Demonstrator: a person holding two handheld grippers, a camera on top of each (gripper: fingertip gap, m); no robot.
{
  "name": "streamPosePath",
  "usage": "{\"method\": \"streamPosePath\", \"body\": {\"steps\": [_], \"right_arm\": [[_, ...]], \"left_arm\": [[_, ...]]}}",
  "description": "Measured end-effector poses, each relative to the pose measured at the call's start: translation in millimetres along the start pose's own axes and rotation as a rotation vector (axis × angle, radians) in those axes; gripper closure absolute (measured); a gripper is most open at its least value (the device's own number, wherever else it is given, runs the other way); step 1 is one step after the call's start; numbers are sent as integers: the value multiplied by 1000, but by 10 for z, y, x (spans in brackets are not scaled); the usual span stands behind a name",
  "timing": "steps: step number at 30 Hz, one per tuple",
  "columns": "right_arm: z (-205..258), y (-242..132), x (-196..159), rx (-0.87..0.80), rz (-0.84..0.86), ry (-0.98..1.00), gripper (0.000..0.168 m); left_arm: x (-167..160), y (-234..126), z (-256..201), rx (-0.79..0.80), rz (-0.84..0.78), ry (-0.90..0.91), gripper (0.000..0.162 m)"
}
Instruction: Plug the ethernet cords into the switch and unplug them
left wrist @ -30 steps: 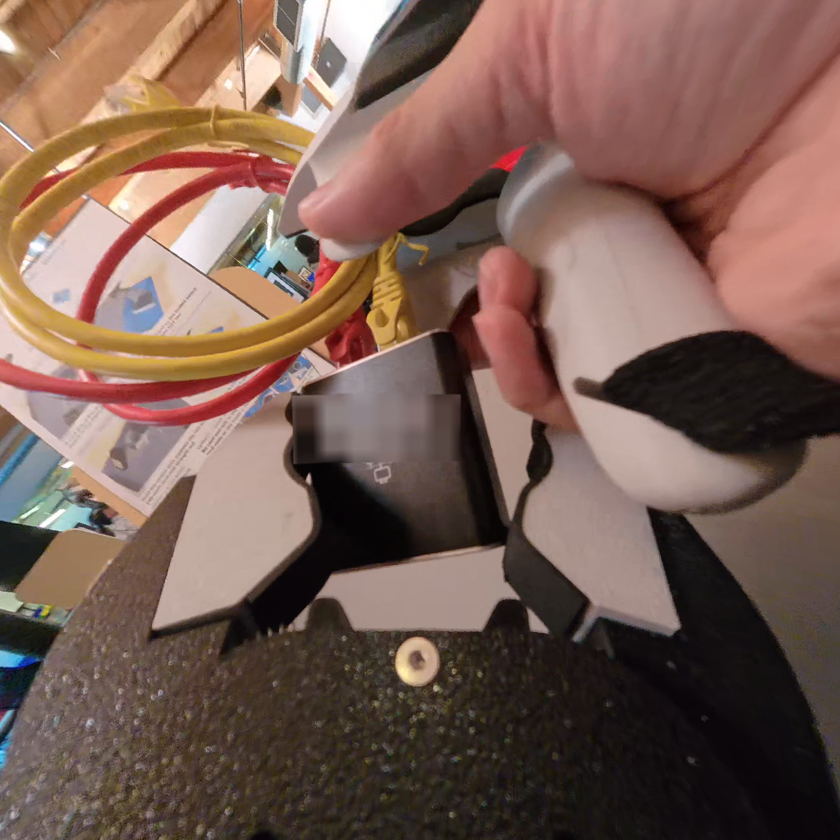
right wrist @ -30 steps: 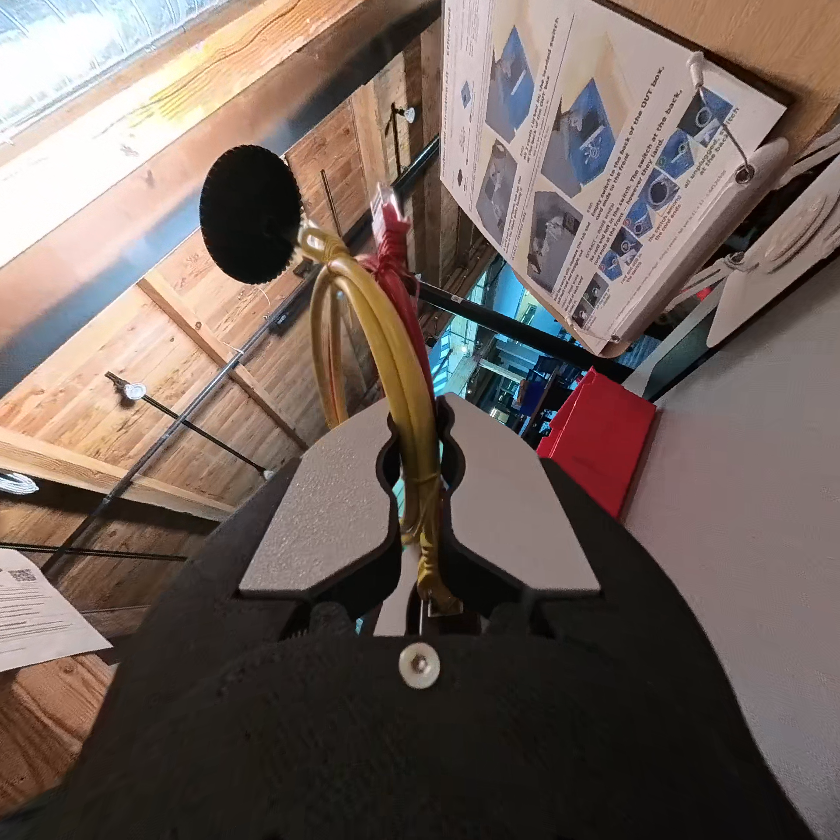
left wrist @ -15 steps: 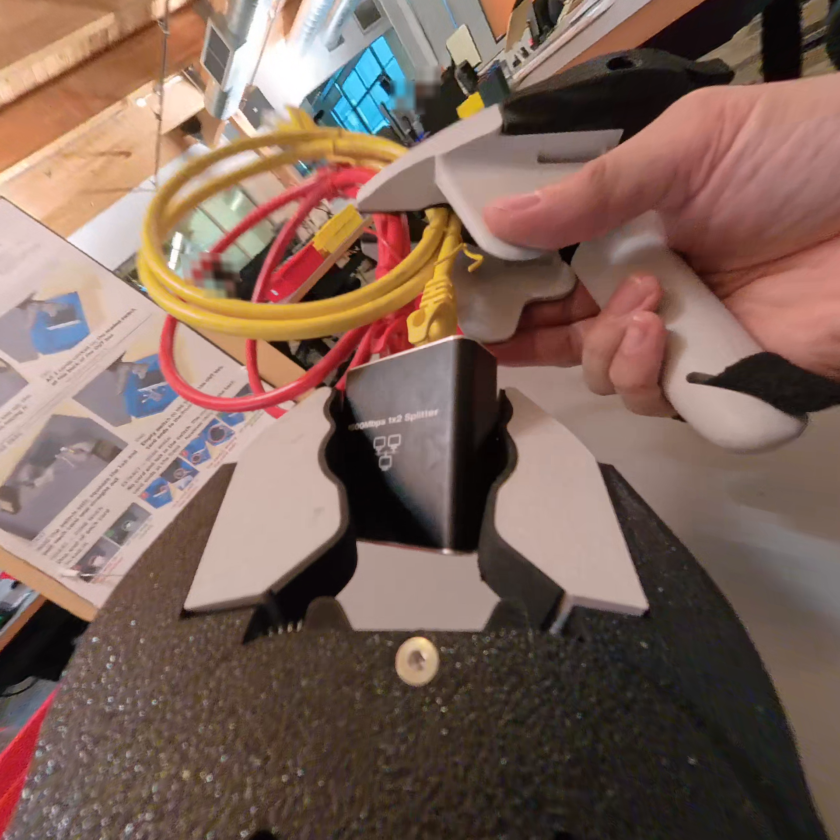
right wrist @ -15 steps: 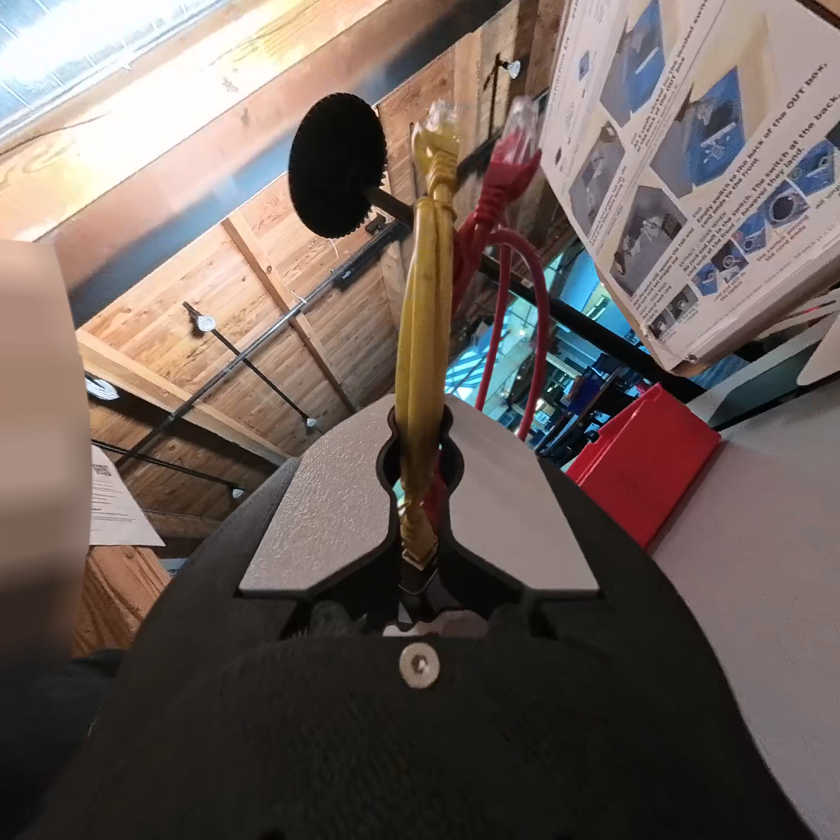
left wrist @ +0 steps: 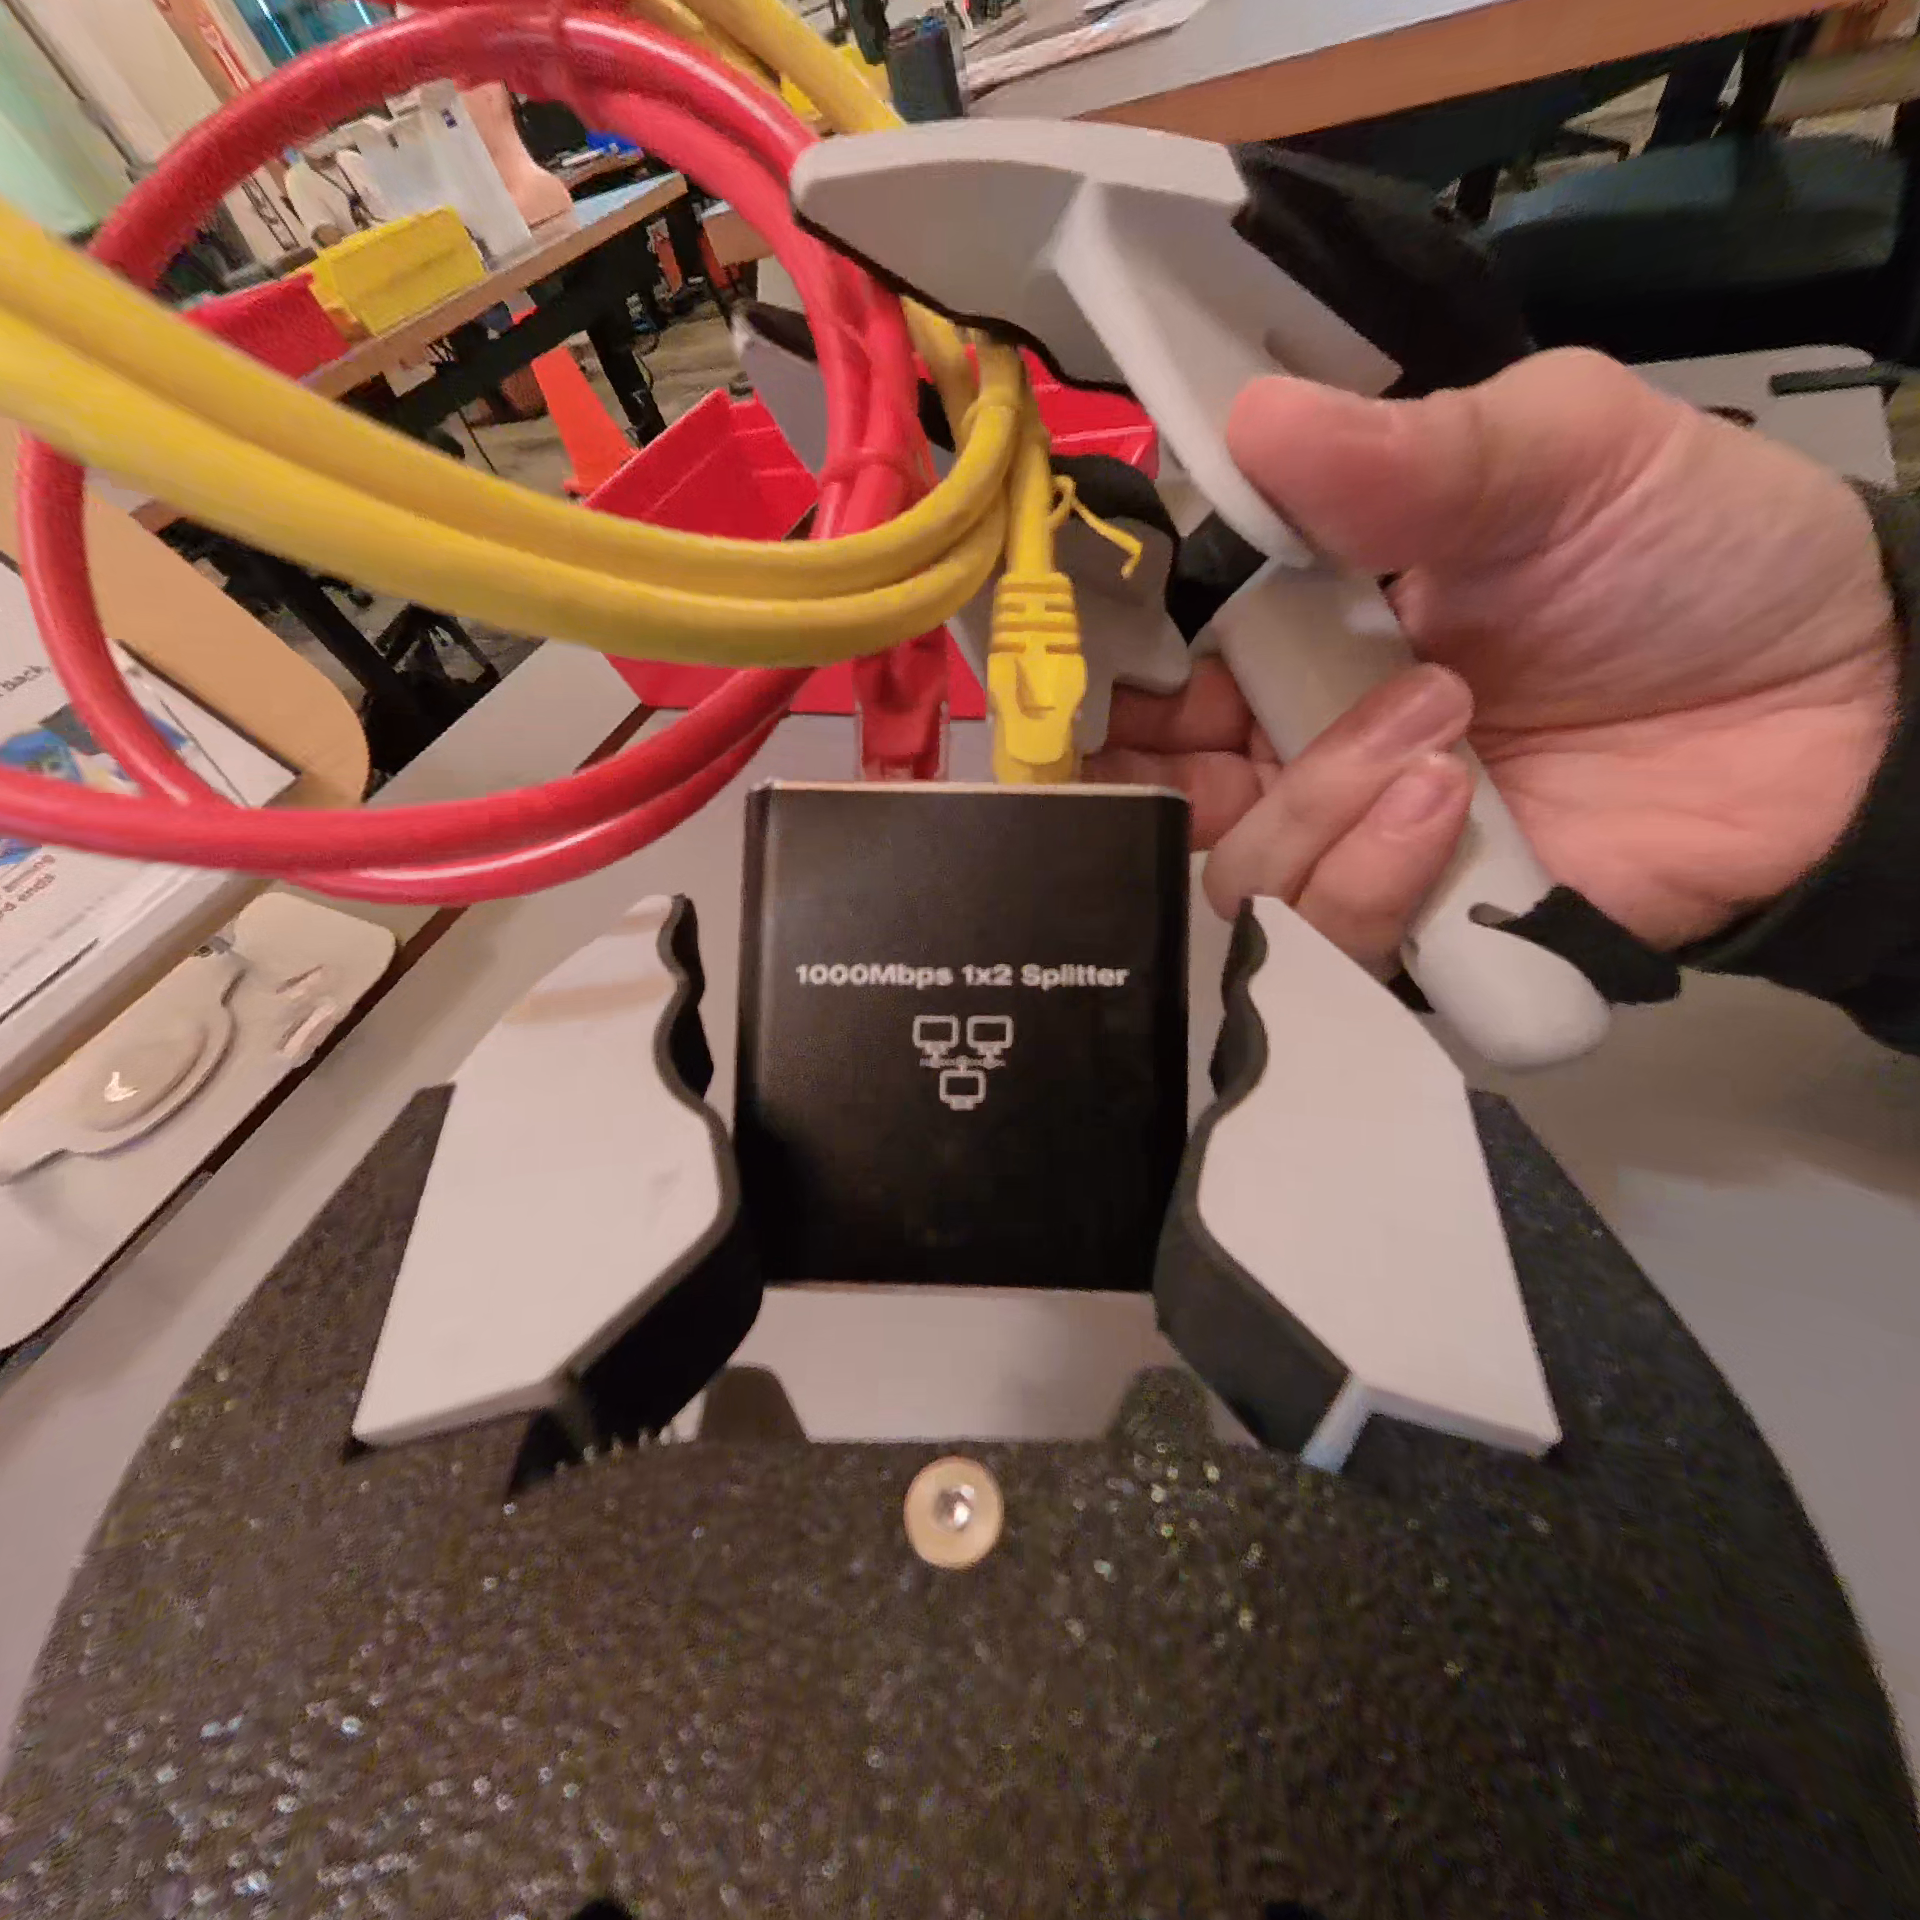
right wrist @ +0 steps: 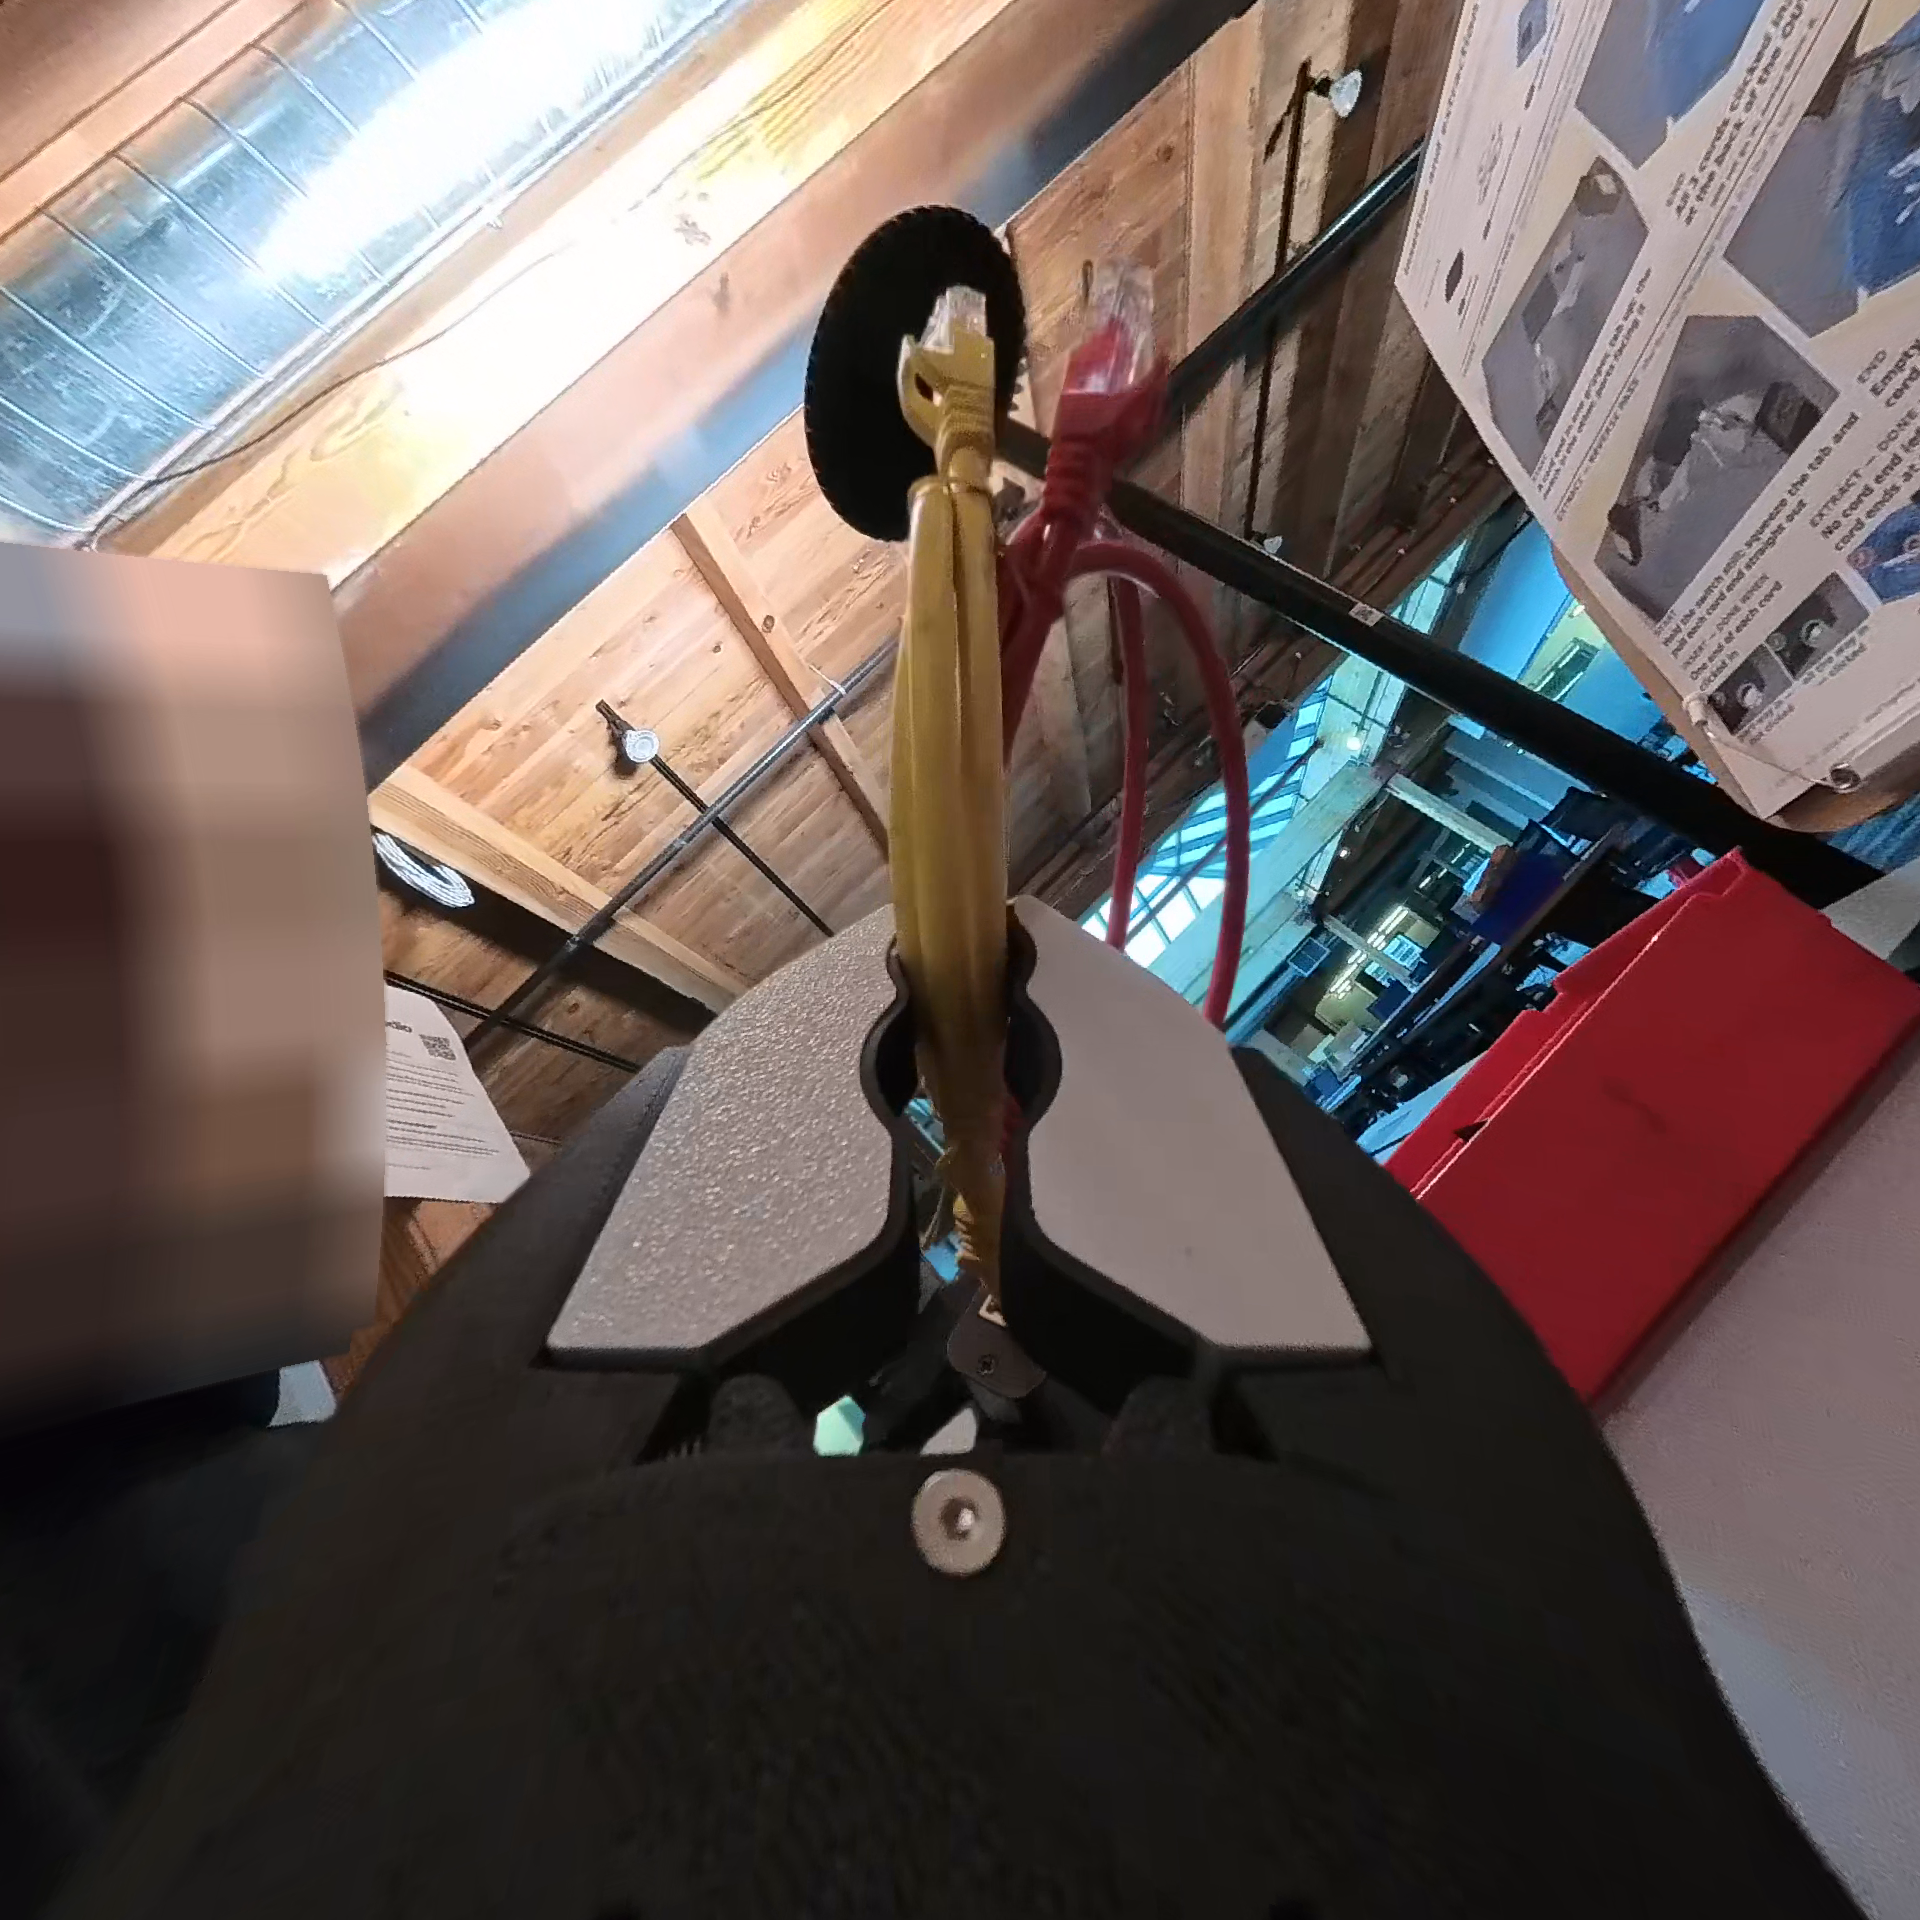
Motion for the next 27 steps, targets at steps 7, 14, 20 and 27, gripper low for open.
{"method": "streamPosePath", "body": {"steps": [7,14,20,27], "right_arm": [[-17,25,-7,-35,-8,1,155],[-19,57,-75,-60,2,-7,155],[-74,69,-96,-102,4,1,155],[-111,31,-43,-121,-8,6,154]], "left_arm": [[-33,21,7,5,-66,60,83],[-140,31,2,-4,4,112,81],[-228,98,-28,-4,66,106,81],[-222,126,-21,-73,34,-1,84]]}}
Point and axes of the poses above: each gripper's, where its closed fingertips meet, y out along the fingers, x out of its top, z = x × y across the jaws, the point moved 6 cm from there along -y, back along the fingers, and after that the axes turned 4 degrees about -x, right-handed, at the moved point
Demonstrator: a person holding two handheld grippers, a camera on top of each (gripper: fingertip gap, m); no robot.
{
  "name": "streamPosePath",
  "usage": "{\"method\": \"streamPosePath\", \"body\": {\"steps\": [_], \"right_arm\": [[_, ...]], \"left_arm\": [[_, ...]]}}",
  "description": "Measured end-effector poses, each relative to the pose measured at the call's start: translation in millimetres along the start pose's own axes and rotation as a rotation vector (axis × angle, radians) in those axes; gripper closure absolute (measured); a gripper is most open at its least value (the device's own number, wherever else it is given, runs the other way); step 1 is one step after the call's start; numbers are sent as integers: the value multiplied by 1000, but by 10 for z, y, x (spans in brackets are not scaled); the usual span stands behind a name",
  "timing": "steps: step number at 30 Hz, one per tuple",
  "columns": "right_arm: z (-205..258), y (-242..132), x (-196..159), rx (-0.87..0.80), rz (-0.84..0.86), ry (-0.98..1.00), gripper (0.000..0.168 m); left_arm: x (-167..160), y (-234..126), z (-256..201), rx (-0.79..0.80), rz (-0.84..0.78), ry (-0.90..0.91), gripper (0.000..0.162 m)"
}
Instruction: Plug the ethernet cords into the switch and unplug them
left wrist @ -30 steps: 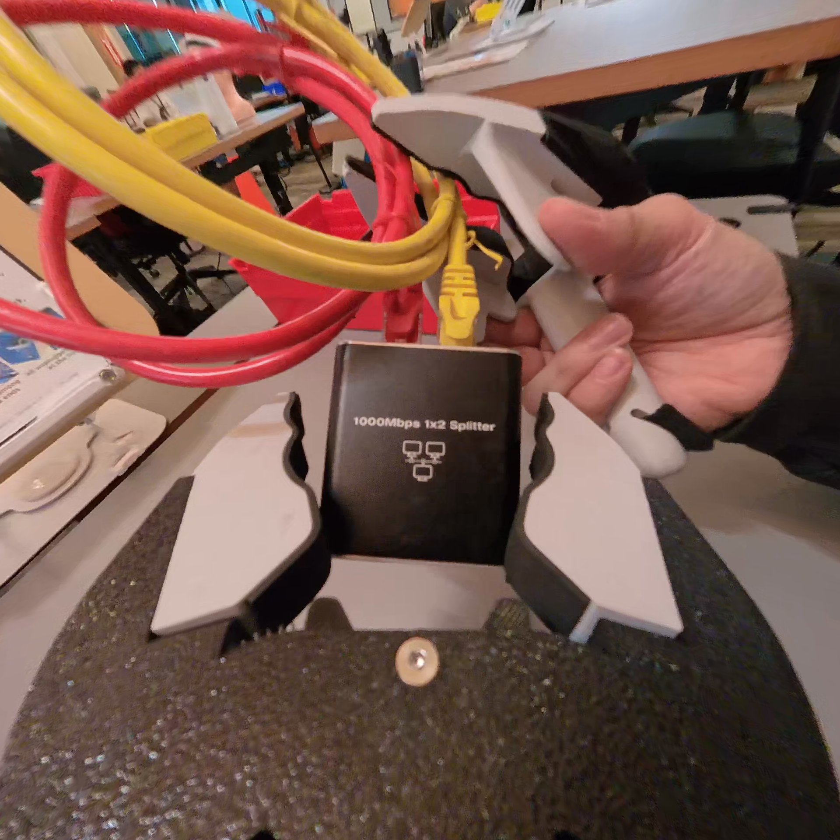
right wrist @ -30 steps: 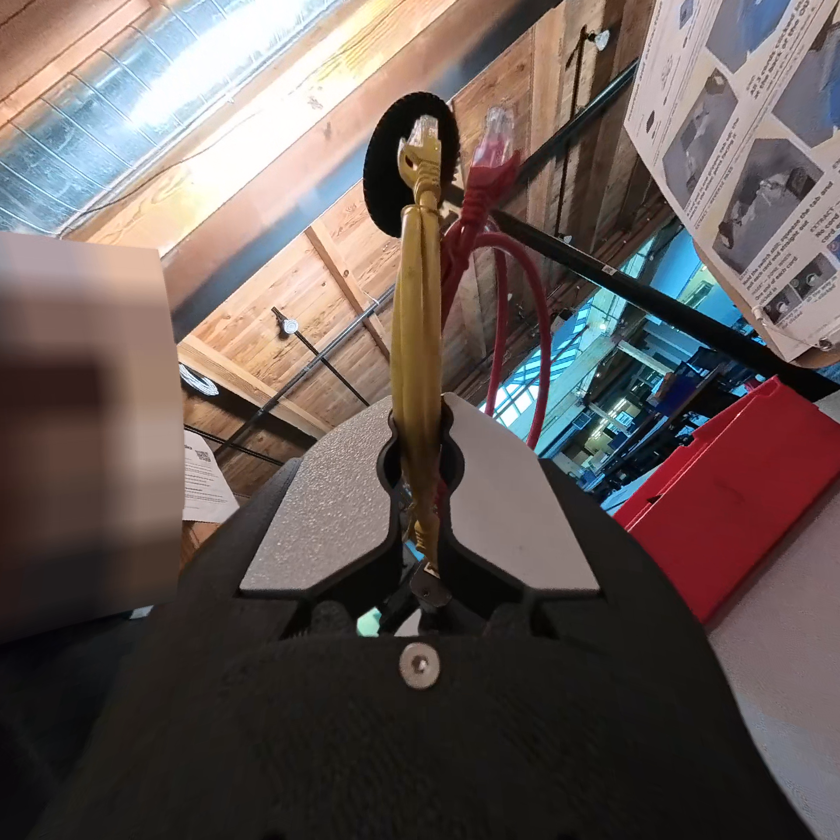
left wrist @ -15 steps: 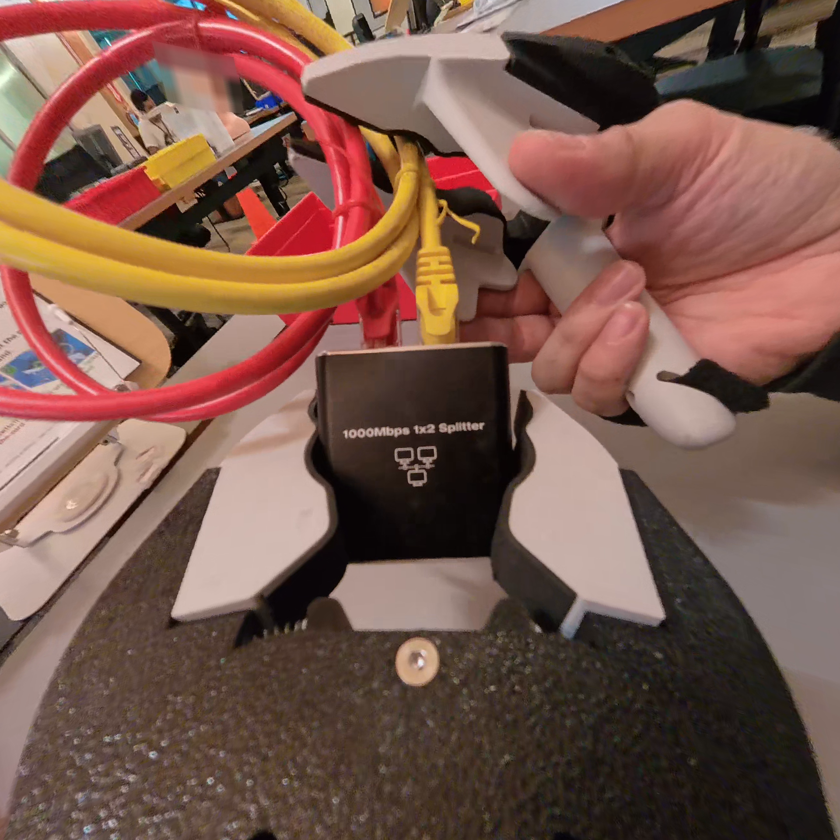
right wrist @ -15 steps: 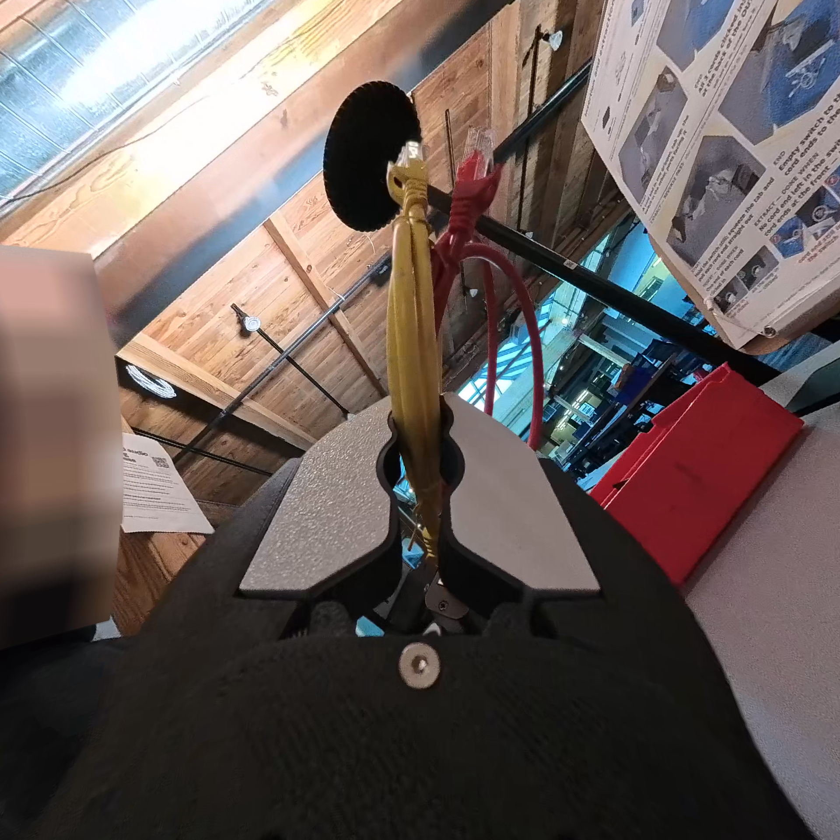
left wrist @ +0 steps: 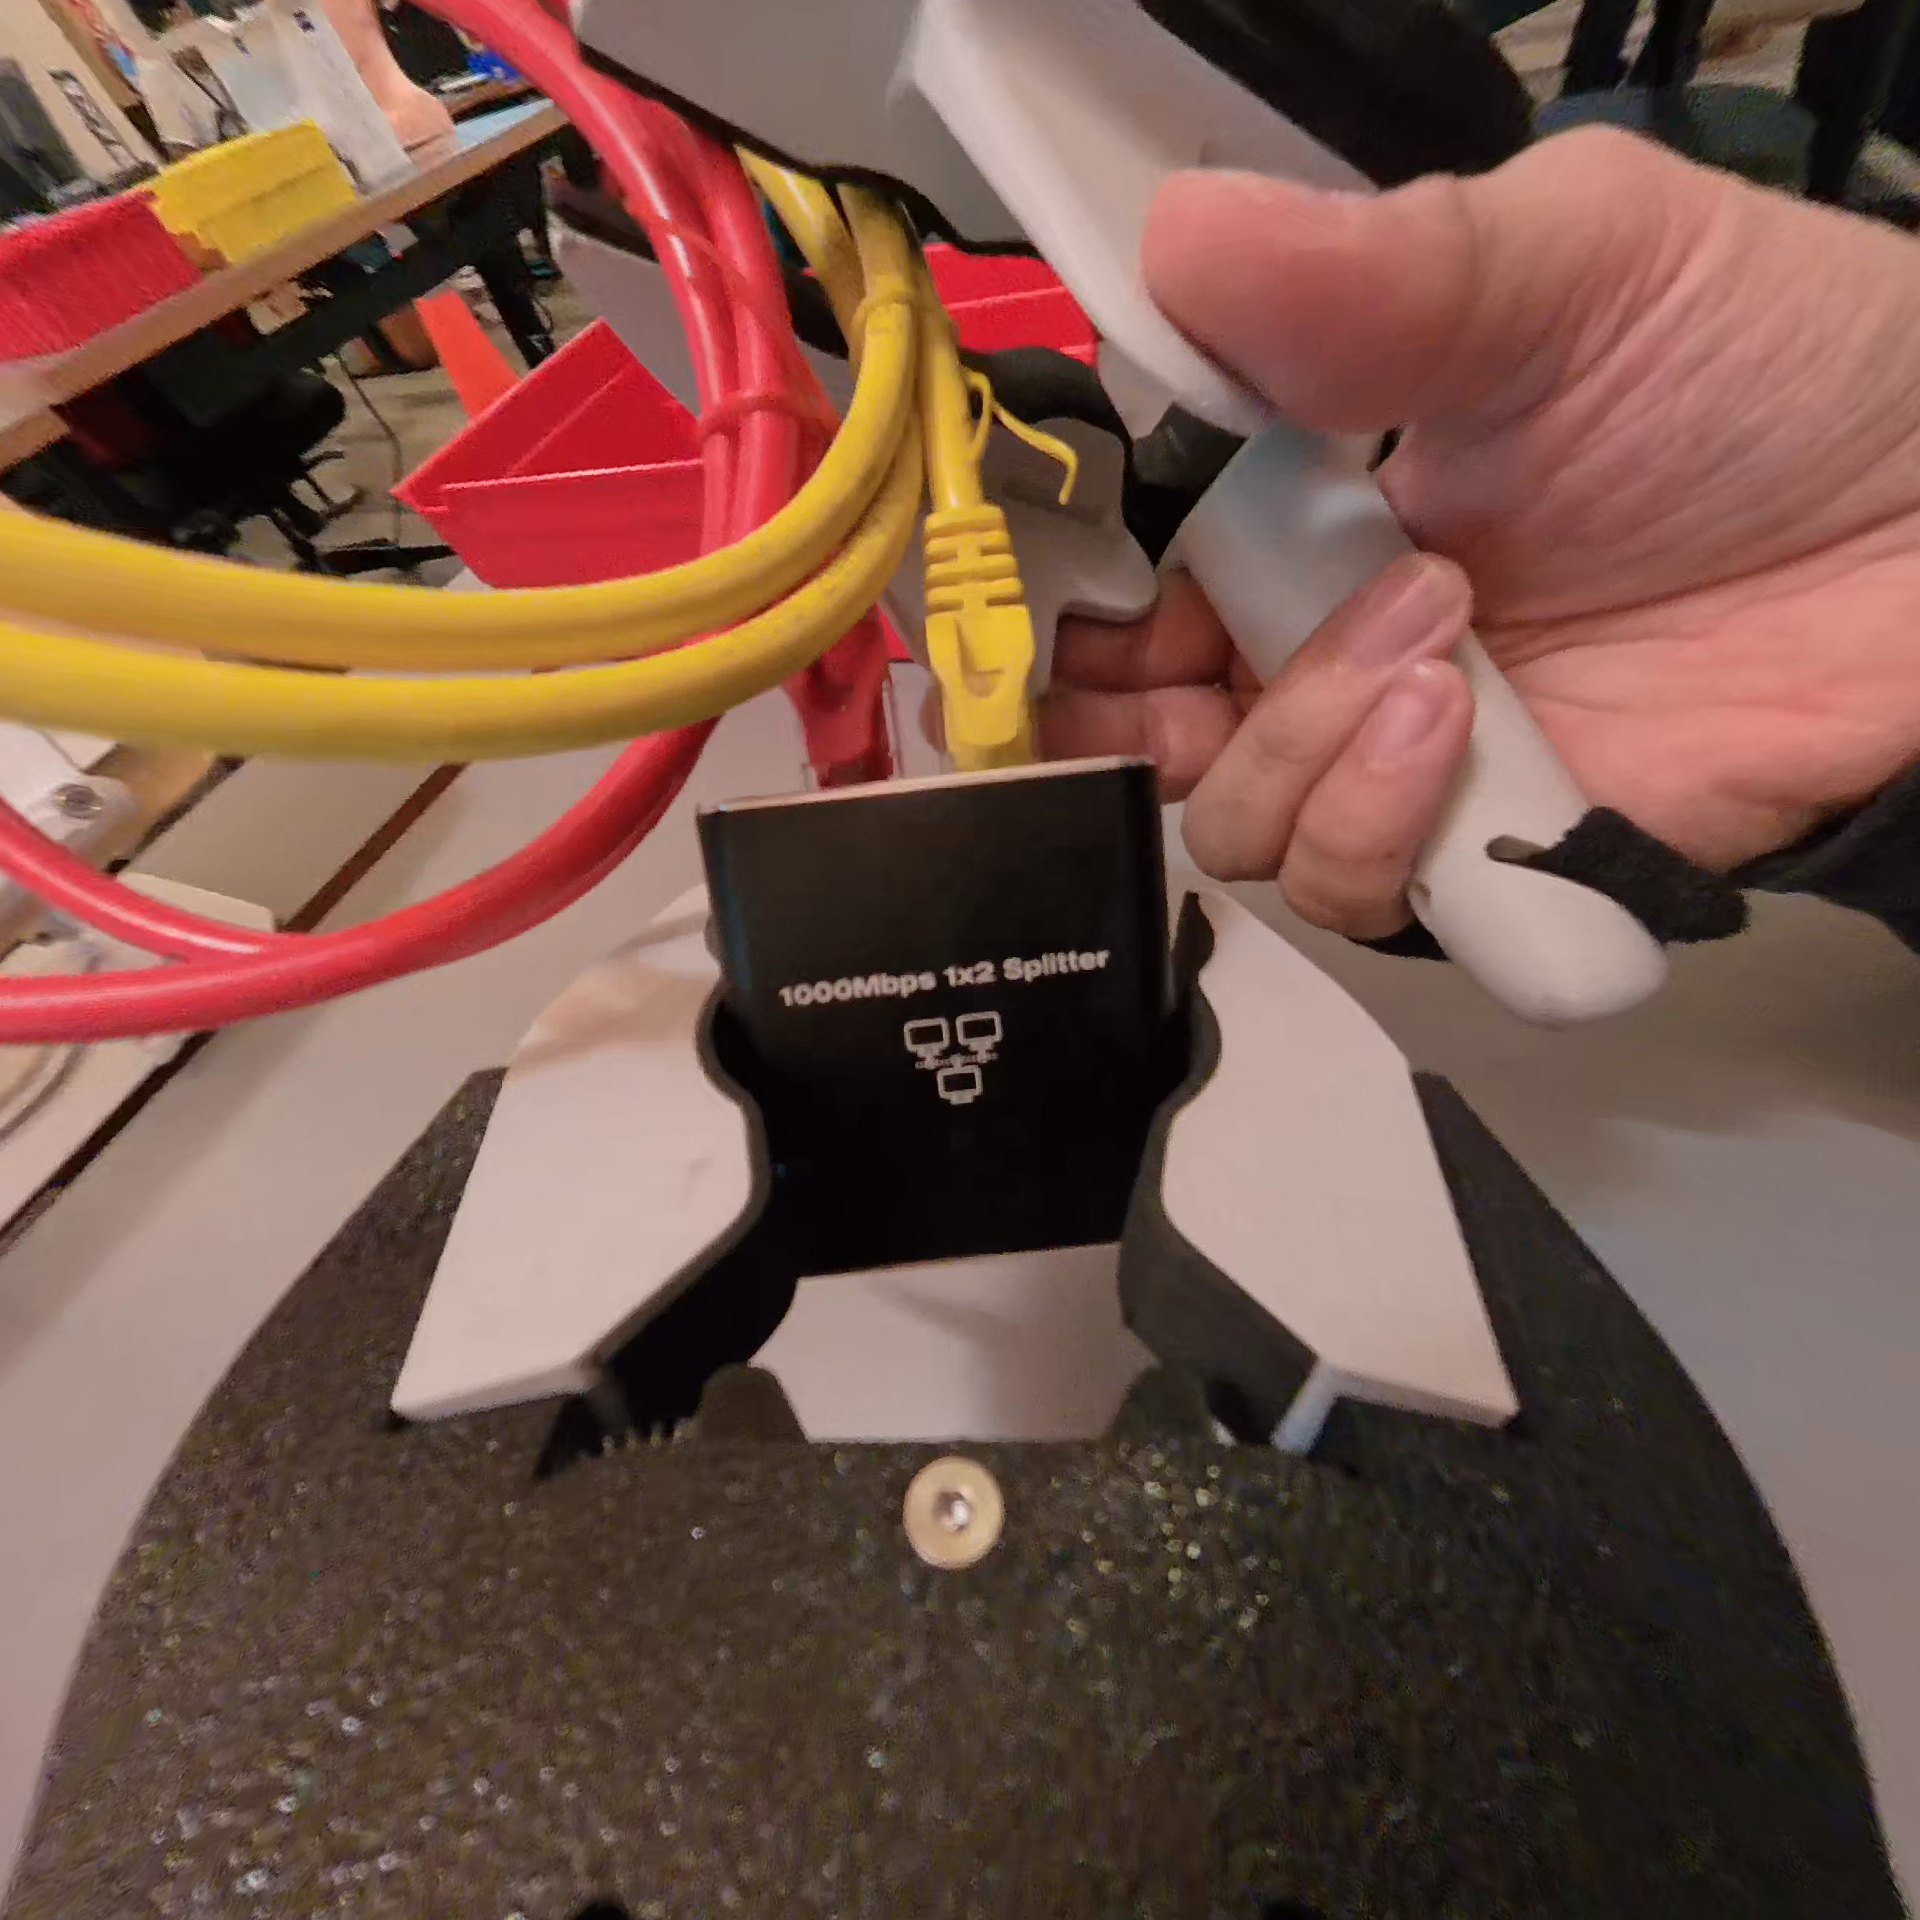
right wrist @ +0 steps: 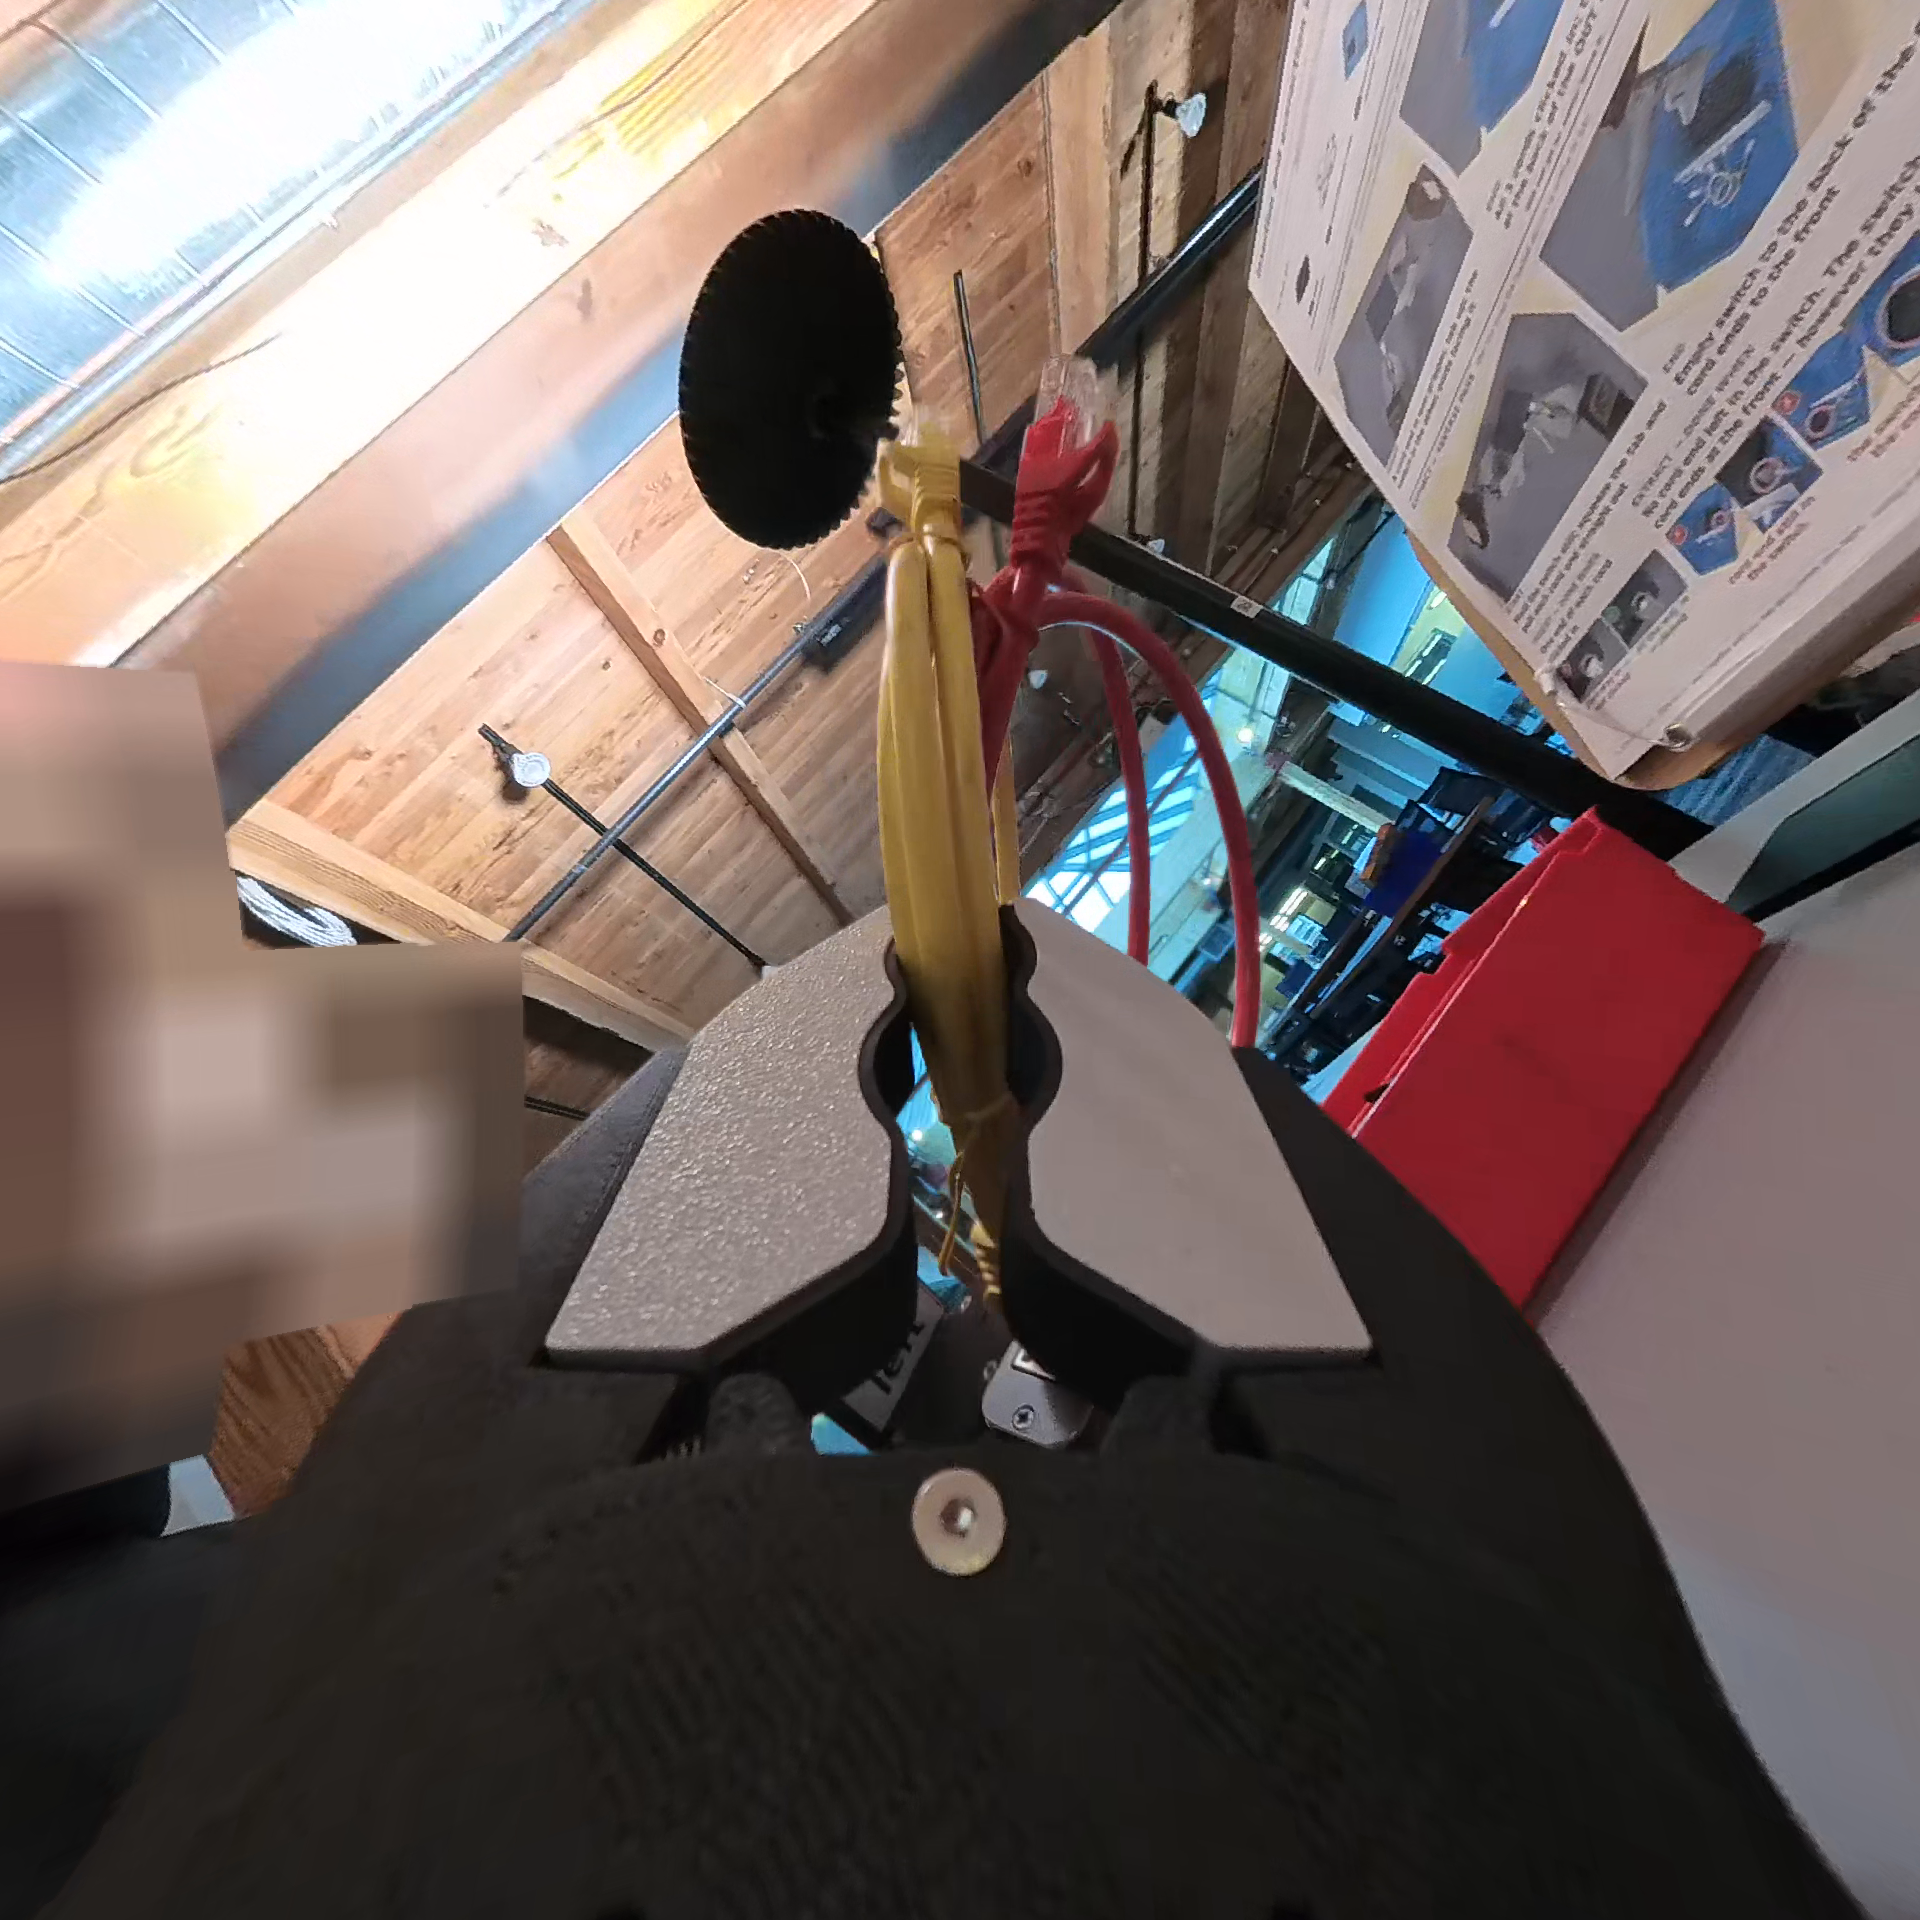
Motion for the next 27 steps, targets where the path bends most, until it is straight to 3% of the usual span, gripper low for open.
{"method": "streamPosePath", "body": {"steps": [9,13,16,27], "right_arm": [[-68,-80,75,-29,46,-7,154],[-128,-88,91,-103,67,-35,133],[-148,-115,107,-144,62,-63,127],[-85,-245,-20,-285,240,-317,121]], "left_arm": [[101,-128,37,-33,-23,-24,86],[136,-196,67,-31,-17,-32,86],[155,-214,90,-9,19,-11,86],[204,-365,335,88,1,-71,86]]}}
Point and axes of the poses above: each gripper's, where its closed fingertips meet, y out along the fingers, x out of its top, z = x × y across the jaws, the point moved 6 cm from there along -y, back along the fingers, and after that the axes turned 4 degrees about -x, right-handed, at the moved point
